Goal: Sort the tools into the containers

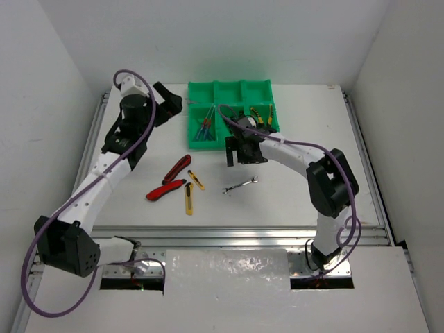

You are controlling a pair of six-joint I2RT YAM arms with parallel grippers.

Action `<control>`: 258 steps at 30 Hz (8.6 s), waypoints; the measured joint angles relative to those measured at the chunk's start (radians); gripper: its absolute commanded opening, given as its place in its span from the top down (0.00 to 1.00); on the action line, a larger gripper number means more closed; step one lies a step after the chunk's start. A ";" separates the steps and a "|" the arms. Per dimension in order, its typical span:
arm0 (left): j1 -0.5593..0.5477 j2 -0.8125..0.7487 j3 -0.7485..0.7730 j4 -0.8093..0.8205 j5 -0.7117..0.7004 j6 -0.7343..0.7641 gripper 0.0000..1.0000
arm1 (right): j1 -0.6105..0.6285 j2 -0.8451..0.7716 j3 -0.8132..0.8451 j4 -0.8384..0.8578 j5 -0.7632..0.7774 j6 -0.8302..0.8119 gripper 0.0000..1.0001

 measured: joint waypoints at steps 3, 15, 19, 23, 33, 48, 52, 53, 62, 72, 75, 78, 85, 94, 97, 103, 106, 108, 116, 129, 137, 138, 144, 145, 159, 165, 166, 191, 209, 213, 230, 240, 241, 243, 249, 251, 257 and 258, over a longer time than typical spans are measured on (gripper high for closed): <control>-0.037 -0.050 -0.053 -0.025 0.008 -0.004 0.00 | 0.019 0.026 0.027 -0.063 0.087 0.183 0.01; -0.147 -0.301 -0.097 -0.203 0.024 0.017 0.00 | 0.180 0.097 0.000 -0.211 0.258 0.831 0.22; -0.148 -0.371 -0.097 -0.249 0.023 0.044 0.00 | 0.171 0.141 -0.028 -0.209 0.249 0.909 0.25; -0.148 -0.397 -0.100 -0.288 0.022 0.074 0.00 | 0.154 0.157 -0.017 -0.187 0.232 0.968 0.56; -0.148 -0.398 -0.150 -0.312 0.024 0.099 0.00 | 0.134 0.110 -0.093 -0.125 0.199 1.012 1.00; -0.149 -0.346 -0.436 -0.127 0.135 -0.013 0.00 | 0.134 -0.021 -0.296 0.163 0.128 0.505 1.00; -0.153 -0.276 -0.477 -0.040 0.175 -0.053 0.00 | 0.135 -0.057 -0.352 0.232 0.095 0.394 1.00; -0.157 -0.256 -0.485 -0.017 0.185 -0.063 0.01 | 0.138 -0.067 -0.366 0.245 0.089 0.370 1.00; -0.218 -0.101 -0.514 0.150 0.244 -0.127 0.01 | 0.169 -0.127 -0.431 0.279 0.047 0.253 1.00; -0.238 -0.040 -0.531 0.251 0.270 -0.180 0.02 | 0.192 -0.200 -0.436 0.267 0.050 0.207 1.00; -0.247 -0.006 -0.542 0.302 0.299 -0.204 0.06 | 0.215 -0.250 -0.452 0.277 0.050 0.190 1.00; -0.252 0.030 -0.560 0.352 0.335 -0.240 0.14 | 0.248 -0.320 -0.470 0.298 0.048 0.164 1.00; -0.303 0.098 -0.578 0.480 0.392 -0.312 0.28 | 0.288 -0.453 -0.482 0.364 0.018 0.120 1.00; -0.364 0.181 -0.558 0.551 0.420 -0.359 0.88 | 0.316 -0.484 -0.487 0.396 -0.008 0.102 1.00; -0.366 0.195 -0.547 0.565 0.432 -0.357 1.00 | 0.319 -0.490 -0.489 0.399 -0.009 0.100 0.93; -0.353 0.217 -0.410 0.415 0.369 -0.262 1.00 | 0.318 -0.537 -0.489 0.353 0.034 0.111 0.04; -0.278 0.256 -0.243 0.317 0.338 -0.201 1.00 | 0.298 -0.609 -0.489 0.262 0.087 0.124 0.03; -0.187 0.317 -0.087 0.248 0.307 -0.159 1.00 | 0.273 -0.661 -0.489 0.209 0.121 0.126 0.02; 0.034 0.779 0.719 0.086 0.079 0.024 1.00 | 0.240 -0.829 -0.491 0.084 0.190 0.076 0.01; 0.056 1.221 1.041 0.283 -0.051 0.074 0.99 | 0.233 -0.875 -0.536 0.061 0.207 -0.038 0.01; 0.023 1.291 1.031 0.367 -0.148 0.055 0.71 | 0.232 -0.874 -0.556 0.097 0.188 -0.060 0.01; 0.015 1.291 1.028 0.383 -0.160 0.057 0.66 | 0.232 -0.874 -0.557 0.100 0.186 -0.061 0.01; -0.029 1.213 0.850 0.478 -0.191 0.042 0.49 | 0.232 -0.874 -0.563 0.105 0.177 -0.063 0.01; -0.035 1.191 0.812 0.478 -0.192 0.042 0.49 | 0.232 -0.874 -0.563 0.105 0.177 -0.064 0.01; -0.027 0.663 0.675 0.288 -0.324 0.026 0.15 | 0.231 -0.767 -0.564 0.115 0.143 -0.064 0.01; -0.026 0.438 0.462 0.134 -0.285 0.032 0.03 | 0.227 -0.667 -0.513 0.098 0.081 -0.063 0.01; -0.026 0.384 0.385 0.097 -0.276 0.029 0.03 | 0.227 -0.636 -0.490 0.100 0.068 -0.063 0.01; -0.027 -0.788 -0.290 -0.383 -0.237 0.100 0.00 | 0.274 0.439 0.460 -0.053 -0.136 -0.147 0.54; -0.027 -0.759 -0.402 -0.430 -0.197 0.176 0.00 | 0.286 0.423 0.415 -0.049 -0.079 -0.164 0.97; -0.027 -0.750 -0.402 -0.426 -0.183 0.184 0.00 | 0.278 0.273 0.236 -0.066 -0.080 -0.166 0.96; -0.027 -0.693 -0.407 -0.407 -0.090 0.208 0.01 | -0.264 0.375 0.719 0.246 -0.186 -0.212 1.00; -0.027 -0.685 -0.410 -0.397 -0.048 0.219 0.01 | -0.278 0.570 0.859 0.542 -0.274 -0.204 0.97; -0.027 -0.685 -0.411 -0.396 -0.043 0.219 0.01 | -0.278 0.590 0.877 0.573 -0.277 -0.205 0.96; -0.027 -0.686 -0.411 -0.396 -0.033 0.219 0.01 | -0.278 0.622 0.891 0.634 -0.277 -0.206 0.94; -0.027 -0.687 -0.416 -0.391 -0.002 0.222 0.01 | -0.278 0.742 0.949 0.708 -0.269 -0.220 0.68; -0.027 -0.687 -0.416 -0.389 0.005 0.223 0.01 | -0.278 0.766 0.949 0.709 -0.269 -0.232 0.48; -0.027 -0.682 -0.416 -0.389 0.015 0.225 0.01 | -0.278 0.783 0.948 0.675 -0.270 -0.278 0.33; -0.027 -0.678 -0.416 -0.389 0.015 0.224 0.01 | -0.278 0.771 0.934 0.668 -0.269 -0.288 0.32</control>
